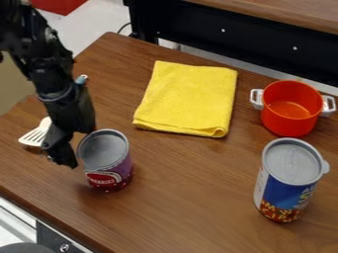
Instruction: Moved the purple and gray tin to the middle of the table
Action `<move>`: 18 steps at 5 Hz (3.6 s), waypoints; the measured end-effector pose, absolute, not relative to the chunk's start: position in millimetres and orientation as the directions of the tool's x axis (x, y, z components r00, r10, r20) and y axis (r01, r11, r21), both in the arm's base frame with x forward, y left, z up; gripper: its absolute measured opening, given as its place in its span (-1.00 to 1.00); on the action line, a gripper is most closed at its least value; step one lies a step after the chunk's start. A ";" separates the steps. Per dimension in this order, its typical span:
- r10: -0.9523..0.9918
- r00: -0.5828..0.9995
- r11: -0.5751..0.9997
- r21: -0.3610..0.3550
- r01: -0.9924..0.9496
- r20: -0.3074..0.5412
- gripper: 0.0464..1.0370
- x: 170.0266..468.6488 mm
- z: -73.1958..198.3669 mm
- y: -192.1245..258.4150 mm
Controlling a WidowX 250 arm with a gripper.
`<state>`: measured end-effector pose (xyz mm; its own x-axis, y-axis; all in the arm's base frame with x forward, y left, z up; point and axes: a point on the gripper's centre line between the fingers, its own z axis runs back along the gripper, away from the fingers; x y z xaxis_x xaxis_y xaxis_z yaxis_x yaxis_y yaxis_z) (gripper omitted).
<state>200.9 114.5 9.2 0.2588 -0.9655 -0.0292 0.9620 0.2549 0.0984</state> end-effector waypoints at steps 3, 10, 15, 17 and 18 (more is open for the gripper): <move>-0.946 0.319 0.314 0.086 0.945 -0.052 0.92 207.3 2.0 72.5; -0.909 0.417 0.418 0.061 0.907 0.022 0.92 239.7 -4.2 -27.4; -0.591 0.795 0.806 0.071 0.587 0.139 0.92 265.3 23.8 83.5; -0.132 0.968 0.991 0.047 0.125 0.215 0.92 291.5 34.5 116.2; -0.030 0.987 0.996 0.090 0.016 0.156 0.92 281.1 40.1 141.5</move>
<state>281.1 141.5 40.1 0.9873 -0.0300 0.1563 0.0160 0.9959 0.0896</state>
